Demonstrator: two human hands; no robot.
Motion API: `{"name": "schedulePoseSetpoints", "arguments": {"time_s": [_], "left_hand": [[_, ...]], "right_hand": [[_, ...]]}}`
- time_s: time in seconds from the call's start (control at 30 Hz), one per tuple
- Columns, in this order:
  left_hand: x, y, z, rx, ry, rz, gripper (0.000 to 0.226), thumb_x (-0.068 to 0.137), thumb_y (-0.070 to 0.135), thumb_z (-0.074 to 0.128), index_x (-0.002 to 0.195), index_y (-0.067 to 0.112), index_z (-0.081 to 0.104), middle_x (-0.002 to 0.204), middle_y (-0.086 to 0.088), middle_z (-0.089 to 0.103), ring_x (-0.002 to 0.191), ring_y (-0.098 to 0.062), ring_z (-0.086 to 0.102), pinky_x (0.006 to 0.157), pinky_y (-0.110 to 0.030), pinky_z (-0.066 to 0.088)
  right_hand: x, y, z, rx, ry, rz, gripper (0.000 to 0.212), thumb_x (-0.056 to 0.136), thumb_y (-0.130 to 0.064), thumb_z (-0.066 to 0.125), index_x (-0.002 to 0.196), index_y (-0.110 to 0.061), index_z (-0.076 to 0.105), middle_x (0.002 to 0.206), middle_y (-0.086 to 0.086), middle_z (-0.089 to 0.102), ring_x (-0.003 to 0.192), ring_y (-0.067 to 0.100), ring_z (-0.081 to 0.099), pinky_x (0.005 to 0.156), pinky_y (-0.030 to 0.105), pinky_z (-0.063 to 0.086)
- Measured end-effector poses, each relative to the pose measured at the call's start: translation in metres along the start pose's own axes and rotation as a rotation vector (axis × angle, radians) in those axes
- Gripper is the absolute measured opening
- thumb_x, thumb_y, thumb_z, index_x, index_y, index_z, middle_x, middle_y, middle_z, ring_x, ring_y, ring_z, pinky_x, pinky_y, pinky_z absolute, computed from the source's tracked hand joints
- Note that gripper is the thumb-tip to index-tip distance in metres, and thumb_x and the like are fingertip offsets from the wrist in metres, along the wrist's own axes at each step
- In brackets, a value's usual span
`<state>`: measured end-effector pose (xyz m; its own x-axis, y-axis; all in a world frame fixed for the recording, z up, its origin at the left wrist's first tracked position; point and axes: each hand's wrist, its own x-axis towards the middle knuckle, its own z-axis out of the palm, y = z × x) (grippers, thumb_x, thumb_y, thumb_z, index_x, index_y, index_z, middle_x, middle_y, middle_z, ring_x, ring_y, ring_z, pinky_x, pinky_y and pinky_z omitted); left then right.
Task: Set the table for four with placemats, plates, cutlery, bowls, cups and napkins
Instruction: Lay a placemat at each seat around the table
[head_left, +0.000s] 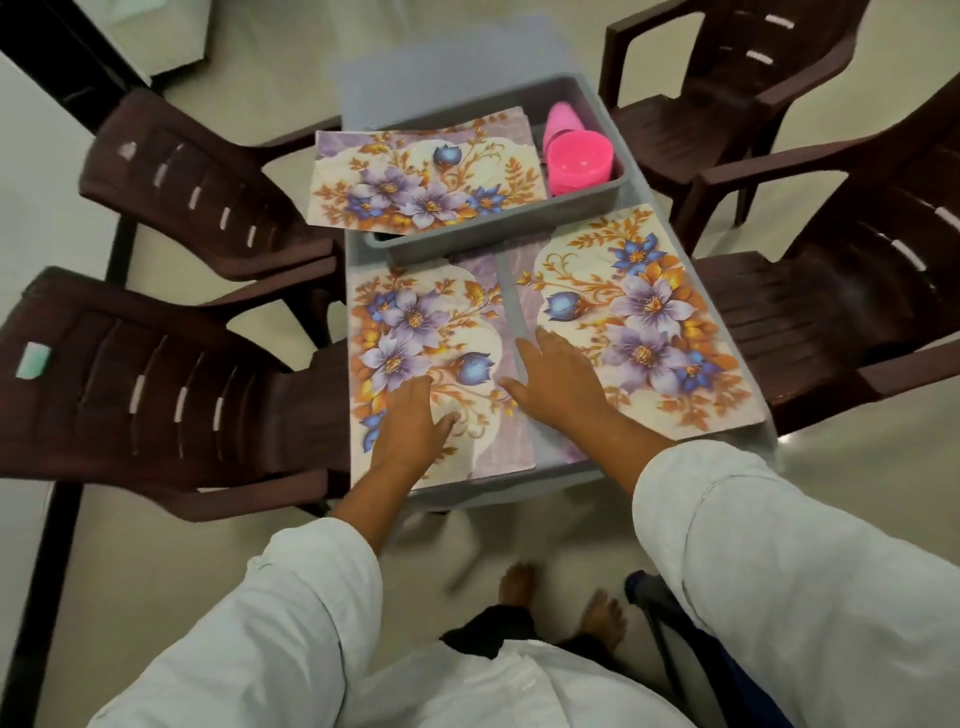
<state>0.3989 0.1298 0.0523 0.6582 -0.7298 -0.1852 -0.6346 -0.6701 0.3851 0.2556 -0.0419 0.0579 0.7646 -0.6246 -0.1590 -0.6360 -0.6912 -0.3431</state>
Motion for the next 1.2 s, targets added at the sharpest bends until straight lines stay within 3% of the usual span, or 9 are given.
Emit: {"name": "schedulePoseSetpoints", "arguments": {"time_s": [0.1, 0.2, 0.33, 0.43, 0.53, 0.63, 0.93, 1.2], "left_hand": [[-0.007, -0.040, -0.022, 0.023, 0.069, 0.038, 0.053, 0.089, 0.036, 0.073, 0.131, 0.011, 0.053, 0.132, -0.012, 0.058, 0.122, -0.033, 0.053, 0.100, -0.044, 0.048], [-0.008, -0.081, -0.045, 0.020, 0.107, 0.065, 0.055, 0.087, 0.038, 0.072, 0.133, 0.017, 0.050, 0.132, -0.007, 0.057, 0.122, -0.030, 0.051, 0.094, -0.045, 0.050], [-0.003, -0.132, -0.069, 0.018, 0.114, 0.118, 0.061, 0.093, 0.046, 0.065, 0.141, 0.013, 0.046, 0.142, -0.008, 0.051, 0.134, -0.028, 0.044, 0.103, -0.044, 0.045], [0.004, -0.171, -0.085, 0.036, 0.082, 0.137, 0.075, 0.096, 0.053, 0.058, 0.152, 0.007, 0.036, 0.156, -0.012, 0.038, 0.146, -0.028, 0.031, 0.115, -0.045, 0.036], [0.013, -0.208, -0.105, 0.040, 0.070, 0.189, 0.077, 0.095, 0.053, 0.057, 0.153, 0.008, 0.035, 0.159, -0.011, 0.035, 0.148, -0.027, 0.027, 0.116, -0.046, 0.034], [0.021, -0.226, -0.124, 0.039, 0.062, 0.227, 0.076, 0.096, 0.053, 0.057, 0.153, 0.008, 0.035, 0.159, -0.010, 0.035, 0.148, -0.027, 0.027, 0.116, -0.046, 0.034], [0.075, -0.231, -0.148, -0.022, 0.031, 0.338, 0.076, 0.097, 0.054, 0.055, 0.155, 0.012, 0.031, 0.161, -0.006, 0.033, 0.149, -0.024, 0.025, 0.118, -0.043, 0.031], [0.169, -0.218, -0.178, -0.019, -0.043, 0.436, 0.073, 0.099, 0.050, 0.055, 0.156, 0.013, 0.031, 0.162, -0.004, 0.030, 0.151, -0.022, 0.022, 0.121, -0.038, 0.025]], "right_hand": [[-0.003, -0.043, 0.014, -0.026, -0.004, -0.030, 0.071, 0.096, -0.066, 0.046, 0.153, -0.024, 0.035, 0.163, 0.013, 0.028, 0.148, 0.035, 0.031, 0.116, 0.048, 0.033], [-0.003, -0.088, 0.024, -0.054, 0.011, -0.042, 0.073, 0.096, -0.067, 0.042, 0.155, -0.025, 0.033, 0.166, 0.013, 0.021, 0.152, 0.035, 0.024, 0.119, 0.048, 0.027], [0.004, -0.148, 0.036, -0.102, 0.041, 0.019, 0.078, 0.096, -0.071, 0.038, 0.157, -0.025, 0.026, 0.167, 0.012, 0.020, 0.153, 0.036, 0.021, 0.122, 0.050, 0.022], [0.008, -0.196, 0.047, -0.115, 0.099, 0.109, 0.073, 0.095, -0.070, 0.037, 0.152, -0.025, 0.037, 0.161, 0.014, 0.033, 0.147, 0.038, 0.032, 0.119, 0.050, 0.028], [0.014, -0.246, 0.060, -0.106, 0.145, 0.150, 0.076, 0.091, -0.068, 0.027, 0.147, -0.021, 0.047, 0.153, 0.018, 0.044, 0.139, 0.041, 0.041, 0.111, 0.050, 0.037], [0.020, -0.282, 0.063, -0.136, 0.106, 0.197, 0.075, 0.095, -0.069, 0.034, 0.155, -0.024, 0.035, 0.162, 0.016, 0.030, 0.148, 0.039, 0.028, 0.117, 0.051, 0.031], [0.069, -0.303, 0.049, -0.145, 0.173, 0.290, 0.072, 0.098, -0.067, 0.038, 0.156, -0.025, 0.033, 0.162, 0.018, 0.029, 0.149, 0.037, 0.027, 0.118, 0.048, 0.028], [0.153, -0.306, 0.047, 0.159, 0.253, 0.449, 0.061, 0.102, -0.053, 0.041, 0.151, -0.018, 0.038, 0.156, 0.013, 0.039, 0.141, 0.034, 0.039, 0.113, 0.047, 0.037]]}}
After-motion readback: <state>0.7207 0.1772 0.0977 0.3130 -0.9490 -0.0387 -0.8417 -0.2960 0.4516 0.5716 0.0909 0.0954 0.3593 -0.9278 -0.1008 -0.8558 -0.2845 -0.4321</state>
